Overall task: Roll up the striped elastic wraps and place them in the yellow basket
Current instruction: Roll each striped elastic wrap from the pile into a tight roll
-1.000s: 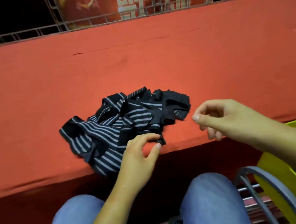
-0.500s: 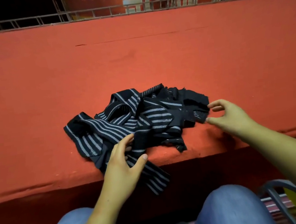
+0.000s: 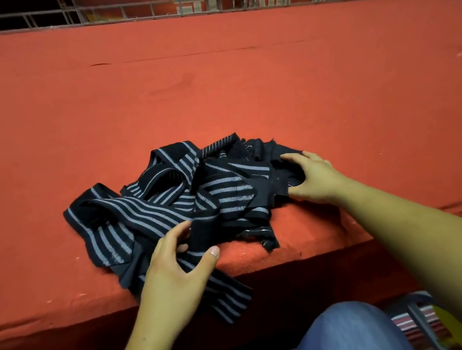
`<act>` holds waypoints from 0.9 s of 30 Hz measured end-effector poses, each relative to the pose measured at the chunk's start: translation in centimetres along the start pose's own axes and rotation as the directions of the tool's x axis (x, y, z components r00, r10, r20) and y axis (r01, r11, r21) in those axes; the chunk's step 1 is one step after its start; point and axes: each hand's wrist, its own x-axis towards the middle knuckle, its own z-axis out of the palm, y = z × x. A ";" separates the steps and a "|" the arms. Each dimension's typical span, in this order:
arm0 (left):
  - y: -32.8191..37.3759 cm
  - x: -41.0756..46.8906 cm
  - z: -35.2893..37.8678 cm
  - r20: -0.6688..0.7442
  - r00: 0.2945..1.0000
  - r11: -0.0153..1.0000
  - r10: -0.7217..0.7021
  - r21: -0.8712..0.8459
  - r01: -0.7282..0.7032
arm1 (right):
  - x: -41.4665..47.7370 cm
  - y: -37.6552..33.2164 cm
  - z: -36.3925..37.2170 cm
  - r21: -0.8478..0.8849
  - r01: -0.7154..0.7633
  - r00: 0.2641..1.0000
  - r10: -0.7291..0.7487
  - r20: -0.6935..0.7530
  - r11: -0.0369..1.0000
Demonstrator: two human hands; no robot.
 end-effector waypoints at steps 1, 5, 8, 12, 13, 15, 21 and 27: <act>0.1 0.0 0.1 0.002 1.000 1.000 -0.001 0.008 0.001 | 0.2 0.0 0.1 -0.022 0.002 1.000 -0.002 0.005 1.000; 0.2 -0.1 0.0 0.011 1.000 1.000 -0.013 0.017 0.012 | 0.5 0.3 0.6 0.014 0.060 0.990 -0.058 -0.129 0.998; 0.2 -0.1 -0.1 0.016 1.000 1.000 -0.009 0.026 0.008 | 0.3 0.7 0.4 0.163 0.051 0.965 -0.006 -0.262 0.985; 0.3 -0.2 -0.1 0.019 1.000 0.999 -0.016 0.033 0.015 | 0.0 1.0 -0.2 0.378 0.051 0.910 0.113 -0.400 0.925; 0.4 -0.3 -0.2 0.020 1.000 0.999 -0.017 0.036 0.017 | -0.1 0.9 -0.3 0.425 0.060 0.900 0.136 -0.415 0.903; 0.5 -0.3 -0.2 0.025 0.999 0.999 -0.020 0.046 0.018 | -0.1 0.9 -0.4 0.530 0.067 0.873 0.207 -0.441 0.845; 0.5 -0.1 -0.1 0.037 0.999 0.997 -0.016 0.072 0.013 | -0.9 3.9 -2.0 0.741 0.086 0.786 0.412 -0.461 0.666; 0.7 -0.4 0.5 -0.029 0.999 1.000 -0.022 0.013 0.022 | -5.0 1.0 -0.5 0.717 0.217 0.908 0.132 -0.397 0.662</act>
